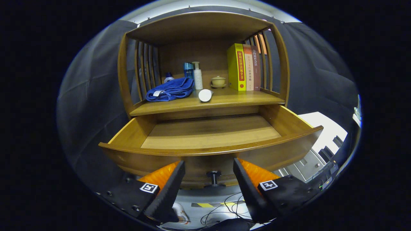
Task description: Pull open the drawer, take out the items inside it, and place them on the countertop above the cabinet.
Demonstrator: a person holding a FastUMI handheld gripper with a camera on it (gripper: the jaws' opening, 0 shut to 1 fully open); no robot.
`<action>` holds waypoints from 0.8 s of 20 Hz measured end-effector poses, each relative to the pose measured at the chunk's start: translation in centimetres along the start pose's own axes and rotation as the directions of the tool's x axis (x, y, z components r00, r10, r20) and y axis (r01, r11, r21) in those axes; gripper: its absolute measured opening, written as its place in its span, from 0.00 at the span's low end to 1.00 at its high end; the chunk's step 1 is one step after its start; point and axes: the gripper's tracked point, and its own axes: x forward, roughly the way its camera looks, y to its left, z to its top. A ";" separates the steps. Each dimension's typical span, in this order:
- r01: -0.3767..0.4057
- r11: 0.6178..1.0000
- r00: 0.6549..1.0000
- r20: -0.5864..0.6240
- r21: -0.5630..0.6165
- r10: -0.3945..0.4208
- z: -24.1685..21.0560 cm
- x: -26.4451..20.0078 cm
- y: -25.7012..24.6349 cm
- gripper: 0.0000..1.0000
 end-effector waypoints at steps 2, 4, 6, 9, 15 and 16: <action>-0.001 1.000 1.000 0.008 0.002 0.001 0.4 0.7 0.0 0.99; 0.000 1.000 1.000 0.017 -0.003 0.000 0.8 1.2 0.0 0.99; 0.000 1.000 0.999 0.040 -0.006 0.000 1.8 2.0 0.1 0.99; 0.002 1.000 1.000 0.030 0.005 -0.002 2.1 3.3 0.2 0.98; -0.003 1.000 0.998 0.057 0.008 0.003 3.4 5.2 0.2 0.98; -0.003 1.000 0.998 0.064 0.004 0.003 3.6 5.6 0.1 0.98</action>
